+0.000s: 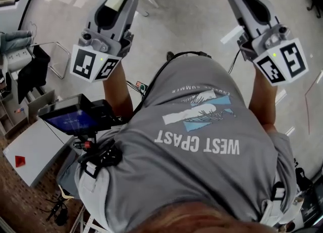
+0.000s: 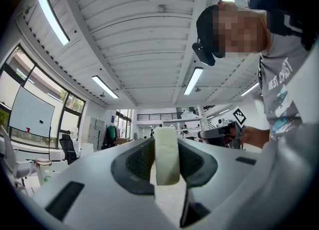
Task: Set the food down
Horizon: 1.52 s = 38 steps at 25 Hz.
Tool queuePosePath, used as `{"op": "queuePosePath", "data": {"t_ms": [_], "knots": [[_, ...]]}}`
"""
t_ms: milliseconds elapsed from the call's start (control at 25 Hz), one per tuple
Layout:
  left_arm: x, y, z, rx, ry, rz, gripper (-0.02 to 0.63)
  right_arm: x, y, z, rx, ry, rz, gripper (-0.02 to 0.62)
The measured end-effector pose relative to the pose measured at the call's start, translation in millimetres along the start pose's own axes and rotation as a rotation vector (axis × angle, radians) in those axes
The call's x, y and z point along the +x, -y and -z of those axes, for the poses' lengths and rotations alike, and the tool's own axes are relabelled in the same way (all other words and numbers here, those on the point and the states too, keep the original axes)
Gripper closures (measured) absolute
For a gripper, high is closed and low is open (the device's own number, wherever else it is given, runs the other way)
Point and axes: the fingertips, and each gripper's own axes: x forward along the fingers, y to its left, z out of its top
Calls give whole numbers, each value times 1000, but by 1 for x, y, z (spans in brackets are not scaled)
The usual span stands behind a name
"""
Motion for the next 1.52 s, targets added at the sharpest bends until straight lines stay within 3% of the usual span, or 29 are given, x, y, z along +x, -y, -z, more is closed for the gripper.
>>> {"op": "queuePosePath", "data": {"t_ms": [240,640,960,1280,1520], "knots": [[4,-30,18,-18,-7,62,495,31,0,19,19,1,50,587],[-16,-35,26,-30,12,110,495,35,-23,30,6,4,99,588],[-8,-73,13,-53,39,124,495,76,-21,5,-21,-14,104,588],[-2,-76,18,-75,33,92,495,79,-8,1,-21,-35,86,588],[-25,-60,-7,-59,30,43,495,76,-36,-17,-26,-34,20,588]]}}
